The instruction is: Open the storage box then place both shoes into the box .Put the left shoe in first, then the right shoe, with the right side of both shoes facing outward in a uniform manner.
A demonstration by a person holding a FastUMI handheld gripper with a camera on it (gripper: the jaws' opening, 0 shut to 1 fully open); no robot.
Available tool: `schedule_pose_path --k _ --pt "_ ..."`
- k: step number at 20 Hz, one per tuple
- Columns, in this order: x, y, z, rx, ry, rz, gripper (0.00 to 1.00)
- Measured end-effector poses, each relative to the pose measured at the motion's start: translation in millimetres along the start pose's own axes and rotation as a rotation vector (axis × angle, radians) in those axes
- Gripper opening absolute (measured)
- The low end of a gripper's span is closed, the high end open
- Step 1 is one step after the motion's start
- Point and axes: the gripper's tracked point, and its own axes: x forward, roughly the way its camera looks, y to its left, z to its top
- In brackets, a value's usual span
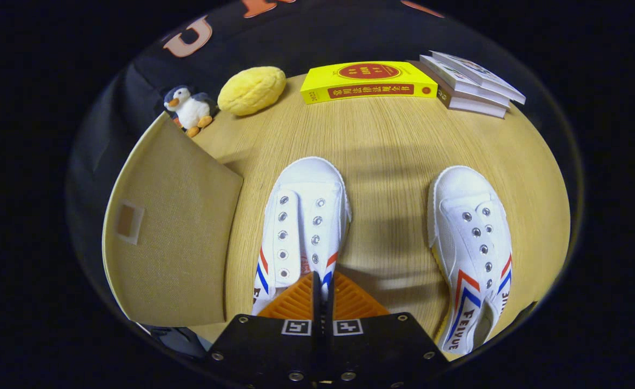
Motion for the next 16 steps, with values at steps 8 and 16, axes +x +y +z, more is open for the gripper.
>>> schedule_pose_path --k 8,16 --pt "-22 19 38 0.094 -0.125 0.049 0.0" --pt "-62 68 79 0.21 -0.234 0.194 0.0"
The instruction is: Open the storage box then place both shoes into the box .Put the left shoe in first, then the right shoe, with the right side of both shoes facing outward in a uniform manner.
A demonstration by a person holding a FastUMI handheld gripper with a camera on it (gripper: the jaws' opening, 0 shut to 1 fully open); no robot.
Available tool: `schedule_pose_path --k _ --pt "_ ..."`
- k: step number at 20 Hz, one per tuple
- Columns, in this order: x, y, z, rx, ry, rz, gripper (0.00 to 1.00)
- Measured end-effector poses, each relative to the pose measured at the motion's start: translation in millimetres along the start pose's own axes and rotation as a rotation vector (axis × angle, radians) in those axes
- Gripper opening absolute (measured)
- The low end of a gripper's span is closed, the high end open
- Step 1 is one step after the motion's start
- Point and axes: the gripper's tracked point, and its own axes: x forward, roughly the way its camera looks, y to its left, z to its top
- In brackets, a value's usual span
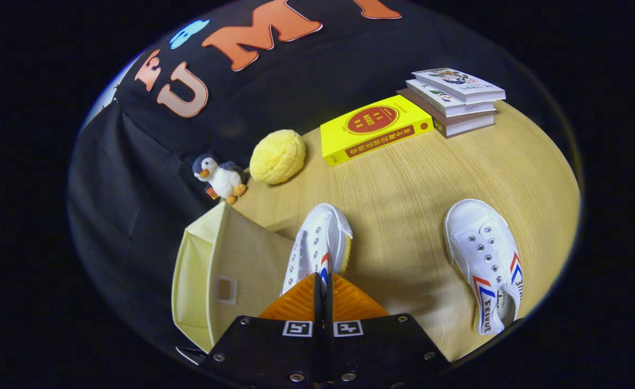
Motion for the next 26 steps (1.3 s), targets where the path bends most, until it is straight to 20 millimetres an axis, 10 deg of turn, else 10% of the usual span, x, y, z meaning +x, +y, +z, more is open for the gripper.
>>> schedule_pose_path --k 4,9,15,21,26 --pt "-5 -82 -4 -0.291 -0.019 -0.302 0.0" --pt "2 -99 -26 -0.302 0.081 -0.297 0.16" --pt "28 -102 -32 -0.292 0.214 -0.263 0.63" --pt "42 -100 -36 -0.438 0.329 -0.268 0.7" --pt "44 -78 -45 -0.586 0.436 -0.23 0.57"
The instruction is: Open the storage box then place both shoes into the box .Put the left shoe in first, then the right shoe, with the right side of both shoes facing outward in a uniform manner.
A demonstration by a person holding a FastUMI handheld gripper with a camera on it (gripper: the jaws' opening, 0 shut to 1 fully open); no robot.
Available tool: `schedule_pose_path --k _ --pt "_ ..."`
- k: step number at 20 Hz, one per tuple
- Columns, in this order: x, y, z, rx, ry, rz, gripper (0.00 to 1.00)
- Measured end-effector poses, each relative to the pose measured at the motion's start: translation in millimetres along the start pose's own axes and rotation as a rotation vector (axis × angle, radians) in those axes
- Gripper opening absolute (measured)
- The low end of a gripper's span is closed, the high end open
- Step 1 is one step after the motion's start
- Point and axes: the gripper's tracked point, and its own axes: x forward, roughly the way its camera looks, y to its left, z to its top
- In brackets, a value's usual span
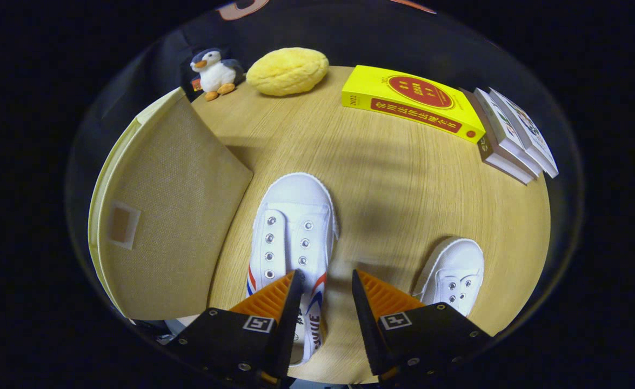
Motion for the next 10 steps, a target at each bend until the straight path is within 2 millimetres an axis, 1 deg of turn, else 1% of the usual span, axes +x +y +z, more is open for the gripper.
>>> schedule_pose_path --k 1,3,4,5,6,7,8,10 --pt "-3 1 -2 -0.022 0.023 0.006 0.55" --pt "-6 -5 -8 -0.052 0.061 -0.009 0.55" --pt "-6 -3 -13 -0.049 0.085 0.016 0.57" --pt "-5 3 -12 -0.037 0.084 0.042 0.6" --pt "-3 5 -6 -0.036 0.056 0.044 0.64" --pt "1 -1 0 -0.053 0.03 0.017 0.65" --pt "4 2 3 -0.069 0.025 0.016 0.65" --pt "11 9 3 -0.125 0.031 -0.002 0.66"
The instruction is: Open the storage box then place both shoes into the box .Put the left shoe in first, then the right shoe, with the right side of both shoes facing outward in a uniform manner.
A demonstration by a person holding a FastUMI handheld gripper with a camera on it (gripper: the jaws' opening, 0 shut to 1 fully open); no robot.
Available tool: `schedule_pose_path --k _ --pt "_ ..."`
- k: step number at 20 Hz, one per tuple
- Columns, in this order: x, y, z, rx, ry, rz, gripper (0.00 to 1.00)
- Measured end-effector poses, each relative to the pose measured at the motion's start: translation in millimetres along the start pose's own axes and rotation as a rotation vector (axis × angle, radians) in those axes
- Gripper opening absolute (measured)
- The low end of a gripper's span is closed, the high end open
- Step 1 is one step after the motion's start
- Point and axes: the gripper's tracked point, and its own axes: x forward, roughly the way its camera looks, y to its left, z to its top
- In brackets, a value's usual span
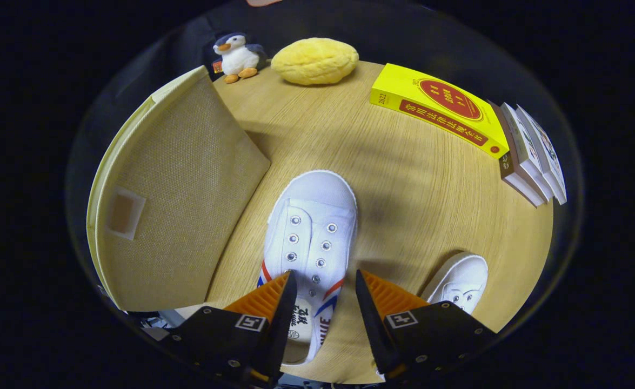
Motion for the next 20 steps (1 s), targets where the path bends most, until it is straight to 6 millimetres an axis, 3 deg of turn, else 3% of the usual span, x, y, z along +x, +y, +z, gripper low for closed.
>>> schedule_pose_path --k 7,12,15,18,20 --pt "7 -2 -3 0.083 0.056 -0.016 0.49" --pt "14 -10 2 0.114 -0.038 0.016 0.45" --pt "11 -11 0 0.315 -0.064 0.079 0.04" --pt "10 -7 0 0.474 -0.114 0.173 0.0" --pt "6 11 8 0.643 -0.17 0.317 0.0"
